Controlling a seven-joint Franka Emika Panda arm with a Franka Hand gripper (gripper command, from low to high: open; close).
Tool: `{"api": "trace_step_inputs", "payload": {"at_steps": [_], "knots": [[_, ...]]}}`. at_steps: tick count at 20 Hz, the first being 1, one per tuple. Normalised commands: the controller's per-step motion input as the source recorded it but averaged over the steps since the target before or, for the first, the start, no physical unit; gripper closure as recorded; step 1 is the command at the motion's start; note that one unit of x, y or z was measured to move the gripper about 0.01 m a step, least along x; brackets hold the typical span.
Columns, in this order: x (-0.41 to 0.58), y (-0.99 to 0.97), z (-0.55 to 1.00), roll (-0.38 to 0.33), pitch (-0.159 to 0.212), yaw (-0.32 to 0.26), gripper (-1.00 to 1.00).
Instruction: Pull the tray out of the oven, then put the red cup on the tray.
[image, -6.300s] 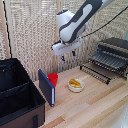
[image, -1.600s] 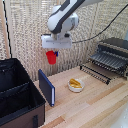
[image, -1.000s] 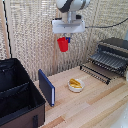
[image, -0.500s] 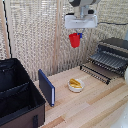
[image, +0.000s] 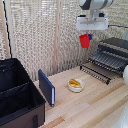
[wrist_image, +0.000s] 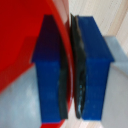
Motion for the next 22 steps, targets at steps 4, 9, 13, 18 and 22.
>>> {"api": "trace_step_inputs", "payload": {"at_steps": [4,9,13,18,22], "knots": [[-0.041,-0.92,0.00,0.004,-0.026,-0.096,1.00],[-0.096,-0.92,-0.09,0.025,-0.042,-0.081,1.00],[-0.241,-0.90,-0.29,0.073,-0.033,-0.061,1.00],[-0.222,-0.87,-0.29,0.089,-0.002,-0.061,1.00],[-0.157,-0.62,-0.21,0.064,-0.027,-0.034,1.00]]}}
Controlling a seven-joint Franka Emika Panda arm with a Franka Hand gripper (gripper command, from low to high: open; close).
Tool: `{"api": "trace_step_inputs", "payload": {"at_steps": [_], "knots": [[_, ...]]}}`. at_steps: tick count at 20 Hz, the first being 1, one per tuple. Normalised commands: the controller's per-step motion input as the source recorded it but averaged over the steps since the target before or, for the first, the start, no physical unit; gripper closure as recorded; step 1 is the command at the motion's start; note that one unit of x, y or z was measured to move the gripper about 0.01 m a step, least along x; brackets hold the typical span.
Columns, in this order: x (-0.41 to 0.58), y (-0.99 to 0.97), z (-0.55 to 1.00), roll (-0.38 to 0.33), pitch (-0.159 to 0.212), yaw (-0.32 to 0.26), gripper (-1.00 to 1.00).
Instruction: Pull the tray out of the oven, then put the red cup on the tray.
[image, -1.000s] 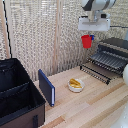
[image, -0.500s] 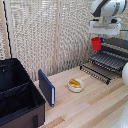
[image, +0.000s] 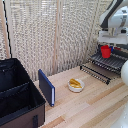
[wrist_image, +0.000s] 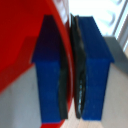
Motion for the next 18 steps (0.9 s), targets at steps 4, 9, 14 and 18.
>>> {"api": "trace_step_inputs", "payload": {"at_steps": [4,9,14,18], "knots": [[-0.184,-0.17,-0.06,0.006,-0.034,-0.106,-1.00],[-0.149,0.00,0.07,0.000,-0.059,-0.203,-1.00],[0.010,0.00,0.42,-0.002,-0.043,-0.239,-1.00],[0.129,0.05,0.60,-0.048,-0.028,-0.283,-1.00]]}}
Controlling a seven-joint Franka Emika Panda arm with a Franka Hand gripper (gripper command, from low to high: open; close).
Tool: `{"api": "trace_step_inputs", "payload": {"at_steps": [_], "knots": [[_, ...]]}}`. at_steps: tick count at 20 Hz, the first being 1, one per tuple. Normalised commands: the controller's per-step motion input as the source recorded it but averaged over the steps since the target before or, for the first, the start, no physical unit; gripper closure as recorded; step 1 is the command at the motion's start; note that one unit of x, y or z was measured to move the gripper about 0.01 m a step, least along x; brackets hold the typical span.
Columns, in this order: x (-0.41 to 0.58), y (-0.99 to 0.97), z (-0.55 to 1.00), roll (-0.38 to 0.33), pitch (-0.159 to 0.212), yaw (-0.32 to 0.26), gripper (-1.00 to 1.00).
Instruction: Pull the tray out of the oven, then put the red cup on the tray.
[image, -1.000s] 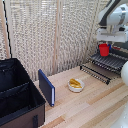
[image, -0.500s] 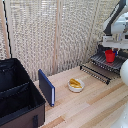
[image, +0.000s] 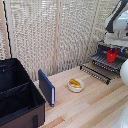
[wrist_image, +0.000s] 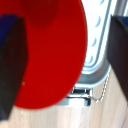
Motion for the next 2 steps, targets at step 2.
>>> {"api": "trace_step_inputs", "payload": {"at_steps": [2], "knots": [[0.166,0.04,0.50,-0.033,0.005,-0.271,-1.00]]}}
